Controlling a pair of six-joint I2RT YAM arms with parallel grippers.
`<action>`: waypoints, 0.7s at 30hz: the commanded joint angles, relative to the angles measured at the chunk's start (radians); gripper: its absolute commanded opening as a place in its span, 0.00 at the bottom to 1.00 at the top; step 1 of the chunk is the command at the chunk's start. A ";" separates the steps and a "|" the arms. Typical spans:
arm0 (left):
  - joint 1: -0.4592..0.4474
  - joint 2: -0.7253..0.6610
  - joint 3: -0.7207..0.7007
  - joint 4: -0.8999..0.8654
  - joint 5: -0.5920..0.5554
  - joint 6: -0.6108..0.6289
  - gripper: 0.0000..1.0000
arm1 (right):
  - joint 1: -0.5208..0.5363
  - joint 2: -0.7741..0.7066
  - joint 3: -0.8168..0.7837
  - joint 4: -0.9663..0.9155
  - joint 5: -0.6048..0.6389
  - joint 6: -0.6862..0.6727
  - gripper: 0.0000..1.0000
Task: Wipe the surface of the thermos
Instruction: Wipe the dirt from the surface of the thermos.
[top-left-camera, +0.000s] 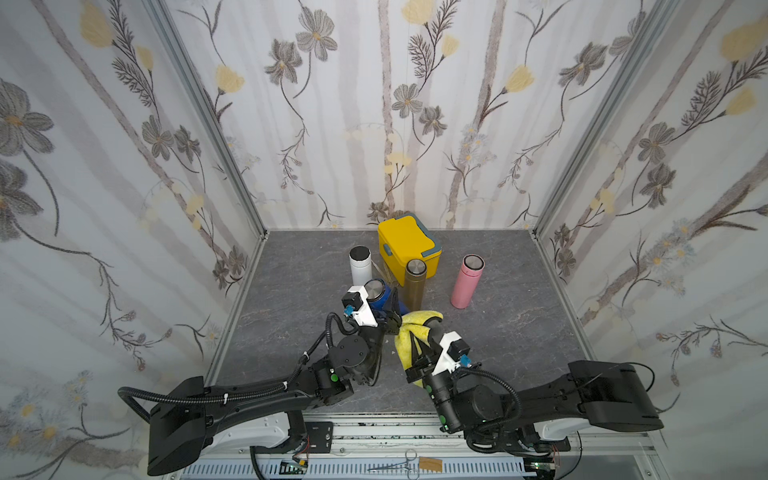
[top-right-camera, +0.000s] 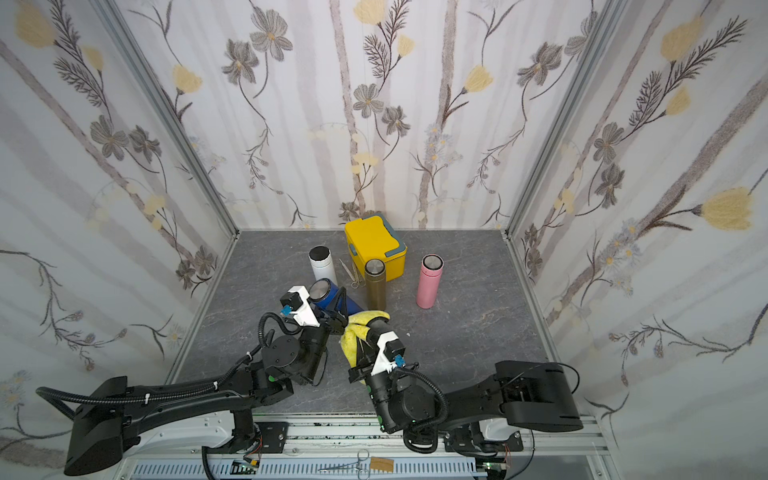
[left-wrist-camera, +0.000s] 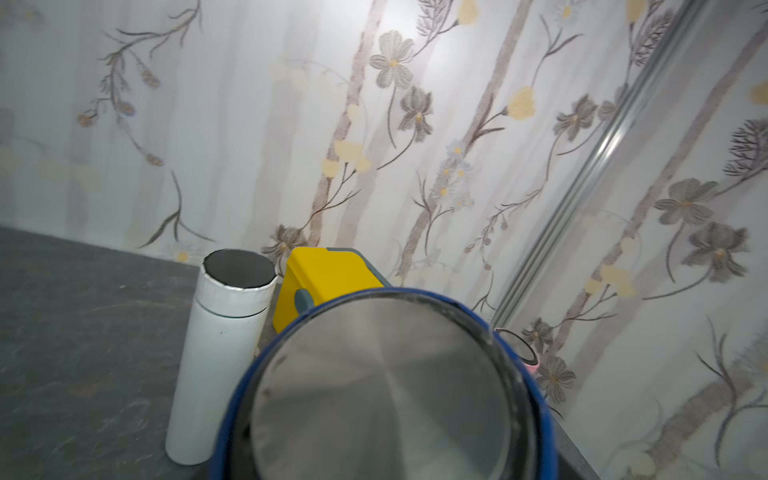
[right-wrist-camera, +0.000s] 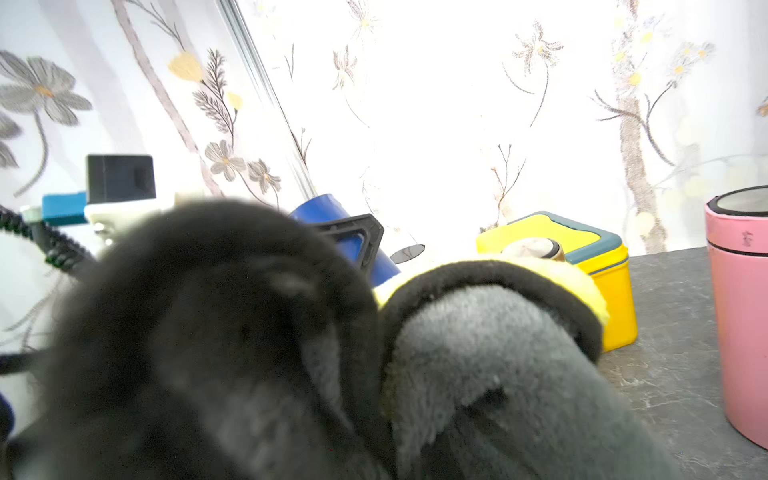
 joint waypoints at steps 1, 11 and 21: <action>0.021 -0.036 -0.019 0.166 0.291 0.132 0.00 | -0.054 -0.064 -0.030 -0.321 -0.123 0.278 0.00; 0.091 -0.105 -0.129 0.264 0.611 0.195 0.00 | -0.070 -0.236 -0.162 -0.480 -0.199 0.384 0.00; 0.117 -0.116 -0.169 0.304 0.816 0.252 0.00 | -0.108 -0.254 -0.075 -0.599 -0.331 0.415 0.00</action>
